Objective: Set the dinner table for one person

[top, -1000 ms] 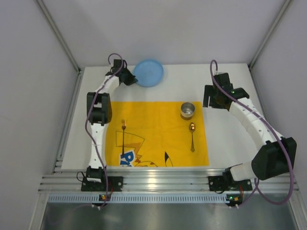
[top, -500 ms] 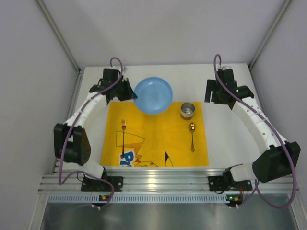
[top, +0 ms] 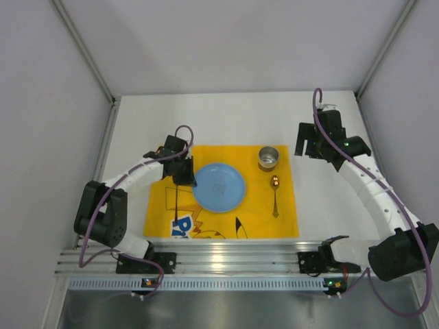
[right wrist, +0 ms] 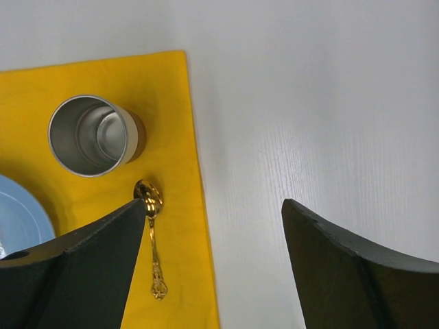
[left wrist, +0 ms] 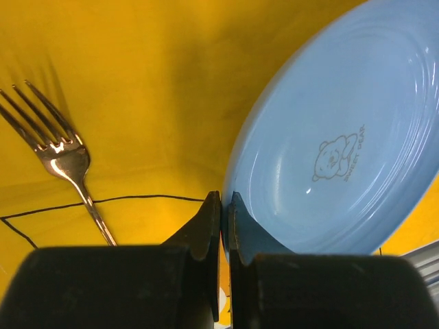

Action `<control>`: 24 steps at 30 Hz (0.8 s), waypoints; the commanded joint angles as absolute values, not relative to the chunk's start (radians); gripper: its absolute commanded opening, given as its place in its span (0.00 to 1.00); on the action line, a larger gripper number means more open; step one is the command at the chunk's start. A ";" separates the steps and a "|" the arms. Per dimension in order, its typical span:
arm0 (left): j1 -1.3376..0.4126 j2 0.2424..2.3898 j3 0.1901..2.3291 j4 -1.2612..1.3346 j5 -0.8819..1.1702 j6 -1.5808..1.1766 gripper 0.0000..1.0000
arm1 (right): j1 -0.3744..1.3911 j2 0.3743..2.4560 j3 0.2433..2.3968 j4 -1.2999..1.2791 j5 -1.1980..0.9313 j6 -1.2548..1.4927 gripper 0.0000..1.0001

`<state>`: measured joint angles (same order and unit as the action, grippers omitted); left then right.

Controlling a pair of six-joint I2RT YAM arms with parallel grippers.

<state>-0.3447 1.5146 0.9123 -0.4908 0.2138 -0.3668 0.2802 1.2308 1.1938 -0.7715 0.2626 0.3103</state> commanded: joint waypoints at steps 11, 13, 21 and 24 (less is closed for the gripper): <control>-0.368 1.396 1.011 -0.517 0.008 -0.330 0.99 | 0.275 1.057 1.112 -0.733 0.175 0.305 1.00; -0.322 1.382 1.063 -0.537 -0.043 -0.289 0.99 | 0.273 1.005 1.079 -0.716 0.140 0.310 1.00; -0.083 1.171 0.839 -0.082 -0.178 -0.192 0.97 | 0.273 0.809 0.960 -0.660 0.058 0.333 1.00; -0.080 1.065 0.550 0.332 -0.189 -0.073 0.96 | 0.273 0.767 0.908 -0.655 0.051 0.340 1.00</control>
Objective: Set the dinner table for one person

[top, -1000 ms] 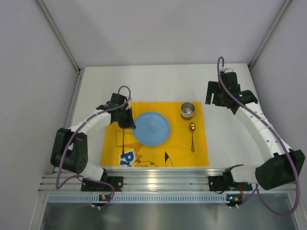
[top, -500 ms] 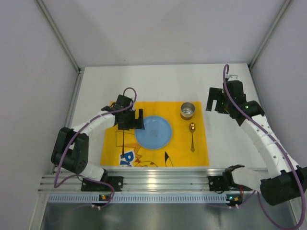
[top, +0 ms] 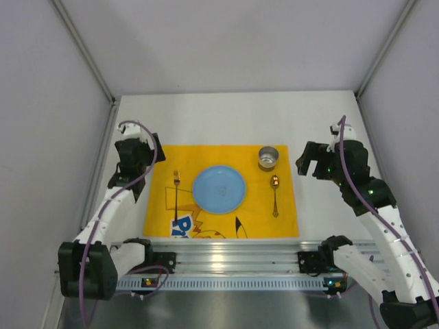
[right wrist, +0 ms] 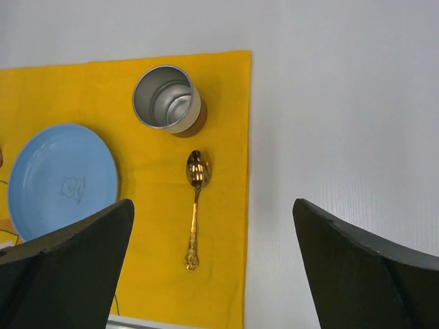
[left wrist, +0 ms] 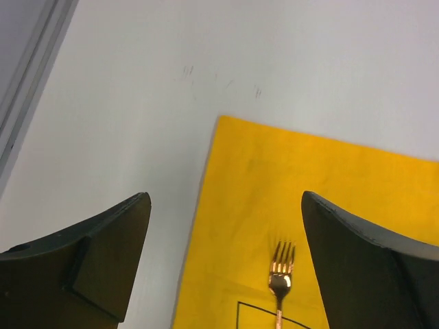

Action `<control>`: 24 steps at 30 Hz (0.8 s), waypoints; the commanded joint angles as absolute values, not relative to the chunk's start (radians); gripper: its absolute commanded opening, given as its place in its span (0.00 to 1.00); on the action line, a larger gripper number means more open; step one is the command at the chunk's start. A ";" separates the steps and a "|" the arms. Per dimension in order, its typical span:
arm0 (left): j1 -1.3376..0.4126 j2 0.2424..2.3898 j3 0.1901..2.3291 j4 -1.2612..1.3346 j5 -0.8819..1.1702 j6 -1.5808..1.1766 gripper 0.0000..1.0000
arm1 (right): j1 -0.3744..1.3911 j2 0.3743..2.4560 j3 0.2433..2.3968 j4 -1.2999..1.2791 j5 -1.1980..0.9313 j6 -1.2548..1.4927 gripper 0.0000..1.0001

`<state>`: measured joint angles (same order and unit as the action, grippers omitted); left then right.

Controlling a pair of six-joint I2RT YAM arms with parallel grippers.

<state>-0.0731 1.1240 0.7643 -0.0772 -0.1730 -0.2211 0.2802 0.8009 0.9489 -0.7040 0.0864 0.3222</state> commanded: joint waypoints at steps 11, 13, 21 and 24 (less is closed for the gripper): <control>-0.011 1.399 0.287 0.995 -0.063 -0.063 0.97 | 0.273 0.696 0.776 -0.506 0.046 0.373 1.00; 0.020 1.504 0.305 1.046 -0.038 -0.080 0.95 | 0.273 0.681 0.746 -0.461 0.043 0.351 1.00; 0.020 1.592 0.304 1.145 0.025 -0.049 0.95 | 0.273 0.707 0.641 -0.313 0.245 0.388 1.00; 0.018 1.574 0.319 1.094 0.021 -0.052 0.88 | 0.275 0.774 0.606 -0.220 0.407 0.419 1.00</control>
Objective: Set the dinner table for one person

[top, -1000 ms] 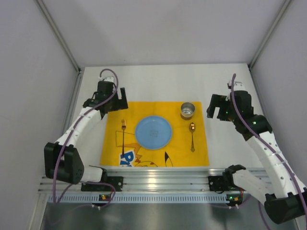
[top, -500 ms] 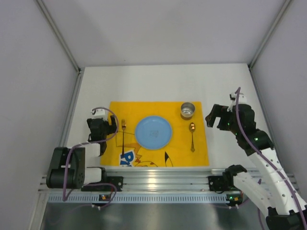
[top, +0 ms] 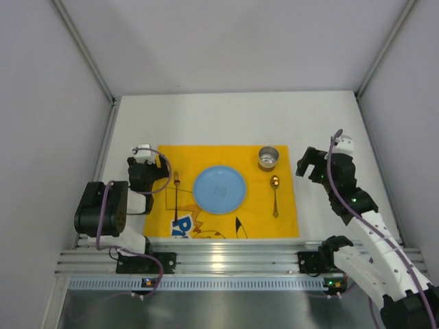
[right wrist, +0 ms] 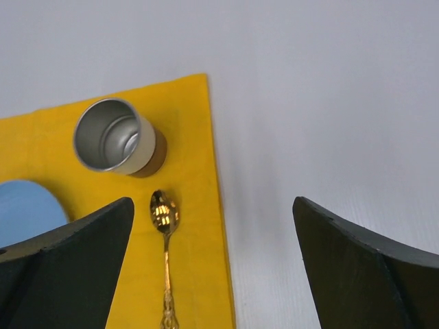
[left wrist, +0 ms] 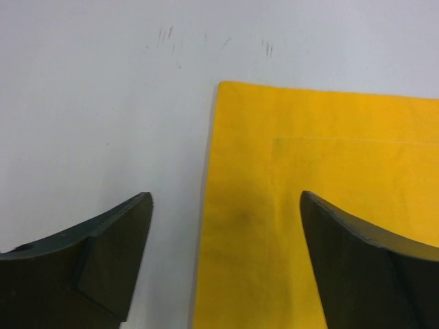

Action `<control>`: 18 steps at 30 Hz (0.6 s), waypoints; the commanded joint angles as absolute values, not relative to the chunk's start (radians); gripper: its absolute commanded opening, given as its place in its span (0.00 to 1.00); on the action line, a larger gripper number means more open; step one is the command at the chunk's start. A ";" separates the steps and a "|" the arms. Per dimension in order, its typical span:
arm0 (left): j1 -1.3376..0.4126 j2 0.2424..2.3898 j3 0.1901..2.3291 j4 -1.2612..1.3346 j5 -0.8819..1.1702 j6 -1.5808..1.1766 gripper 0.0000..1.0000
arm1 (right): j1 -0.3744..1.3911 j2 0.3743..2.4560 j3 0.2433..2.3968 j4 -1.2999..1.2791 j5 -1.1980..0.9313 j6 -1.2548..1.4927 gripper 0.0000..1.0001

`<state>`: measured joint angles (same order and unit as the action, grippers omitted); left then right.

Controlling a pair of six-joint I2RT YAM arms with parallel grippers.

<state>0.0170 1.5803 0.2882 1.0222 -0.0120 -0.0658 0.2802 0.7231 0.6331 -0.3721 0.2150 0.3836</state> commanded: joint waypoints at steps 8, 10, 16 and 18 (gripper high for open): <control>0.018 1.575 0.314 1.101 0.023 -0.051 0.99 | 0.226 1.041 0.373 0.471 0.529 0.154 1.00; 0.018 1.574 0.316 1.101 0.023 -0.051 0.99 | 0.192 1.141 0.333 0.633 0.392 0.034 1.00; 0.018 1.574 0.316 1.100 0.021 -0.051 0.99 | 0.111 1.373 0.250 1.108 0.175 -0.101 1.00; 0.018 1.574 0.314 1.101 0.023 -0.051 0.99 | 0.068 1.461 0.164 1.326 0.051 -0.084 1.00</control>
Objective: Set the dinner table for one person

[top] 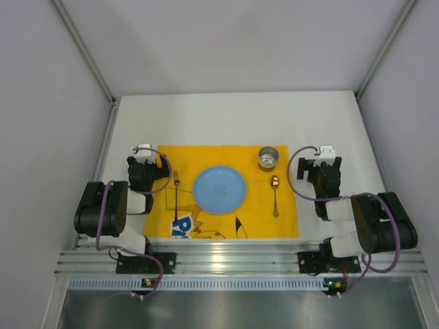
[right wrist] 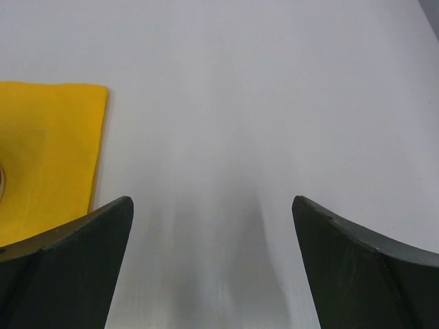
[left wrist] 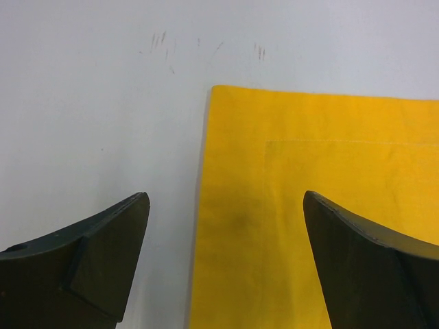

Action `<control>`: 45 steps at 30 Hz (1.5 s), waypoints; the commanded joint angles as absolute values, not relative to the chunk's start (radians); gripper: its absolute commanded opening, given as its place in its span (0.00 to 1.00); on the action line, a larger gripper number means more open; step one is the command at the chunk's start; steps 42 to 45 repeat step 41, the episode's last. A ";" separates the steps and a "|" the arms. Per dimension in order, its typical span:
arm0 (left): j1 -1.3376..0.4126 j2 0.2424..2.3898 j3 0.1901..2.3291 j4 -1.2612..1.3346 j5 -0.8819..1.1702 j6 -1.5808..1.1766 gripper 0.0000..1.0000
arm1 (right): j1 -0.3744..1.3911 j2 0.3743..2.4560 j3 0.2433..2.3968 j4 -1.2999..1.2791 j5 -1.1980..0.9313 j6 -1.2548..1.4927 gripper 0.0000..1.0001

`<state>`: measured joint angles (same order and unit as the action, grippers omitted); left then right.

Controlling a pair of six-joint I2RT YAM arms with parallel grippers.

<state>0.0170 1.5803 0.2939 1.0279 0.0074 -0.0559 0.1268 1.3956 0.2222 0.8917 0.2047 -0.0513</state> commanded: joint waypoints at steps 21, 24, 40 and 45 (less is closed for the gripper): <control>0.017 1.575 0.314 1.101 0.021 -0.051 0.99 | 0.054 1.445 0.207 1.247 -0.003 -0.094 1.00; 0.018 1.574 0.314 1.101 0.023 -0.051 0.99 | 0.054 1.445 0.207 1.247 -0.005 -0.094 1.00; 0.018 1.574 0.314 1.101 0.023 -0.051 0.99 | 0.051 1.447 0.232 1.203 0.069 -0.066 1.00; 0.017 1.575 0.314 1.101 0.023 -0.051 0.99 | 0.052 1.450 0.230 1.207 0.071 -0.066 1.00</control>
